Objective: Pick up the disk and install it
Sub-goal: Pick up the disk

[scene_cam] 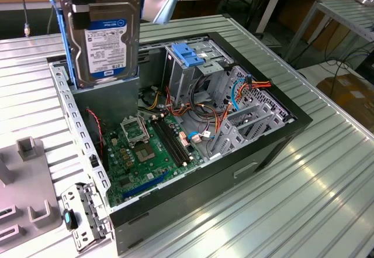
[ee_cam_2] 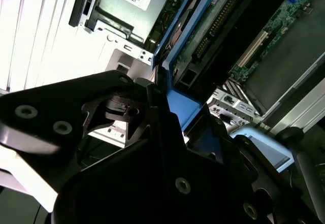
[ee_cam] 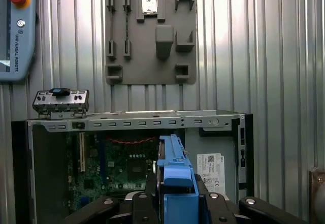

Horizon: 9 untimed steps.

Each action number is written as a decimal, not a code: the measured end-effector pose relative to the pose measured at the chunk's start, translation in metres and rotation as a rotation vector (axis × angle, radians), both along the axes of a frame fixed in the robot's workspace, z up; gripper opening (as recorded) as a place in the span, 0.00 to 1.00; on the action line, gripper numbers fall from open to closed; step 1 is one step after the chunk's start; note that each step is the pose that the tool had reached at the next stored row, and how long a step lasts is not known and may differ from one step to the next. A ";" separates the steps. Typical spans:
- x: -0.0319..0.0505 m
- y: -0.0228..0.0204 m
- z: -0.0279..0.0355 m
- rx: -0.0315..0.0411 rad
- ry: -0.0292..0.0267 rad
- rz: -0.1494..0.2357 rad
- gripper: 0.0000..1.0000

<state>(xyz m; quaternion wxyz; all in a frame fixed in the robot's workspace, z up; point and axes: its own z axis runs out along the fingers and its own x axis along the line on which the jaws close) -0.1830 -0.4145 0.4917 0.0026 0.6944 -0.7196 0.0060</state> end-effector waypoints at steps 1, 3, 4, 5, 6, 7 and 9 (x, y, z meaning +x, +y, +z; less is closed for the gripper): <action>0.0048 0.0000 -0.0002 -0.0001 0.0000 0.000 0.37; 0.0128 0.0000 -0.0004 -0.0003 0.0000 0.000 0.37; 0.0162 0.0000 -0.0005 -0.0003 0.0000 0.000 0.37; 0.0196 0.0000 -0.0006 -0.0004 0.0000 0.000 0.37; 0.0235 0.0000 -0.0008 -0.0005 -0.0001 0.000 0.37; 0.0293 0.0000 -0.0010 -0.0007 0.0000 0.000 0.37; 0.0378 0.0000 -0.0012 -0.0012 -0.0001 0.000 0.37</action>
